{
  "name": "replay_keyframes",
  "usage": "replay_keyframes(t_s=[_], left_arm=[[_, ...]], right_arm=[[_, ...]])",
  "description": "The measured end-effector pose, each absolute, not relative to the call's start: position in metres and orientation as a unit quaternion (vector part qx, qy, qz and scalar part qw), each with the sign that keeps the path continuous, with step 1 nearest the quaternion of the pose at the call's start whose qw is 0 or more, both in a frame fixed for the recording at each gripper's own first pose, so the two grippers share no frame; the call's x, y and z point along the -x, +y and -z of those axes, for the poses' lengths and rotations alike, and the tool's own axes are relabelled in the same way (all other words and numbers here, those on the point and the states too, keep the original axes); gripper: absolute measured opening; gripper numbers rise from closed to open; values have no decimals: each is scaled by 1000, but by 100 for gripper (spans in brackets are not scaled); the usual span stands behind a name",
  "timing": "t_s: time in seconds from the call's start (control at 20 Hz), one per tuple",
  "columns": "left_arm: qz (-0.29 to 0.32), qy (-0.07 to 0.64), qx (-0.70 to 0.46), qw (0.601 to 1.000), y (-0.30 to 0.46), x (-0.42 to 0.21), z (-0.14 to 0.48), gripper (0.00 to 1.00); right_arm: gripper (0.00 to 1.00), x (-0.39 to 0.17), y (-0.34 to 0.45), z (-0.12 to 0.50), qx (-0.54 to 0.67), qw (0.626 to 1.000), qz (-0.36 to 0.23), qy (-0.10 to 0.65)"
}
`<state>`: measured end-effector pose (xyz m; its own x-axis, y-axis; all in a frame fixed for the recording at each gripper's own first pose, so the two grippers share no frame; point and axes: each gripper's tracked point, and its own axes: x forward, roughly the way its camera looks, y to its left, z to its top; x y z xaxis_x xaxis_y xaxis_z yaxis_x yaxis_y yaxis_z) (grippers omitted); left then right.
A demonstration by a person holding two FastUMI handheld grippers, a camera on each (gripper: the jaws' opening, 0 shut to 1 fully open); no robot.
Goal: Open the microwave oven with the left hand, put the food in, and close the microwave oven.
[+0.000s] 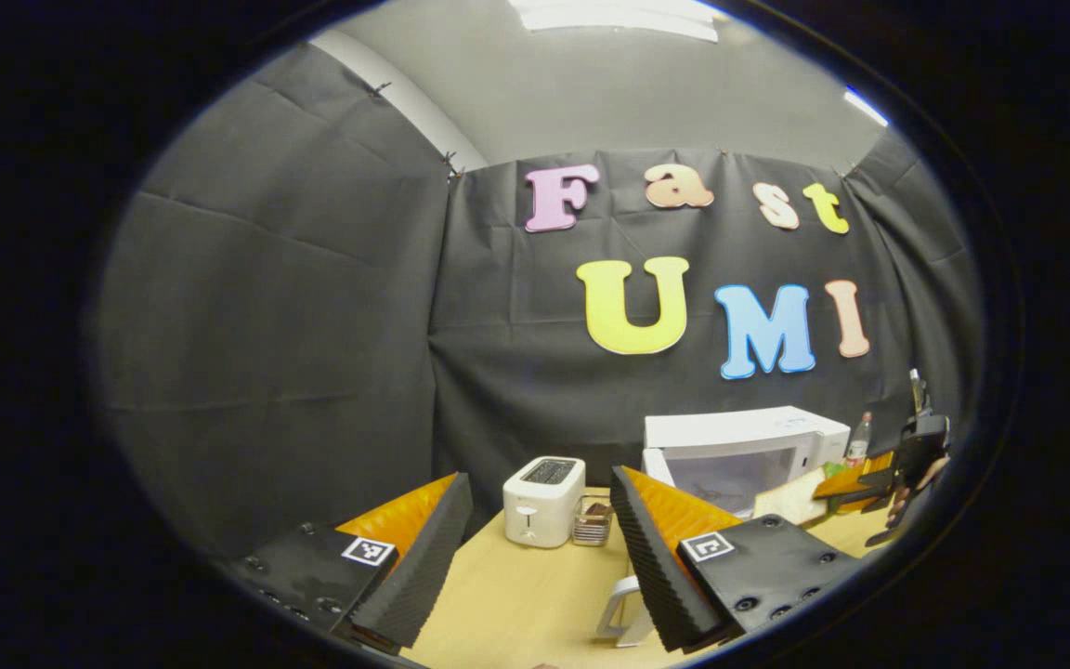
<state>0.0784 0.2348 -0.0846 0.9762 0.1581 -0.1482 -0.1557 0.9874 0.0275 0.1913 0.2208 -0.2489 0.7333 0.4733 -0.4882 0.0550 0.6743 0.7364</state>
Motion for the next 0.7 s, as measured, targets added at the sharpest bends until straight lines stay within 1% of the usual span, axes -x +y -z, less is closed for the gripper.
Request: replay_keyframes(t_s=[0.1,0.15,0.2,0.25,0.3,0.45,0.7], left_arm=[[-77,80,-6,994,242,-84,90,98],[-77,81,-9,994,247,-88,92,96],[-77,82,-11,994,252,-91,95,98],[-76,84,-12,993,255,-93,97,96],[-76,86,-12,993,258,-97,99,98],[-81,93,-16,992,271,-103,106,98],[-92,112,-29,989,293,-110,121,97]], right_arm=[[35,-212,228,253,-387,854,-116,329],[35,-221,231,258,-385,856,-113,325],[35,-232,233,263,-385,858,-108,322],[35,-242,235,265,-385,860,-106,317],[35,-252,238,268,-385,863,-103,311],[35,-281,245,276,-378,874,-93,289],[35,-323,260,300,-384,878,-82,275]])
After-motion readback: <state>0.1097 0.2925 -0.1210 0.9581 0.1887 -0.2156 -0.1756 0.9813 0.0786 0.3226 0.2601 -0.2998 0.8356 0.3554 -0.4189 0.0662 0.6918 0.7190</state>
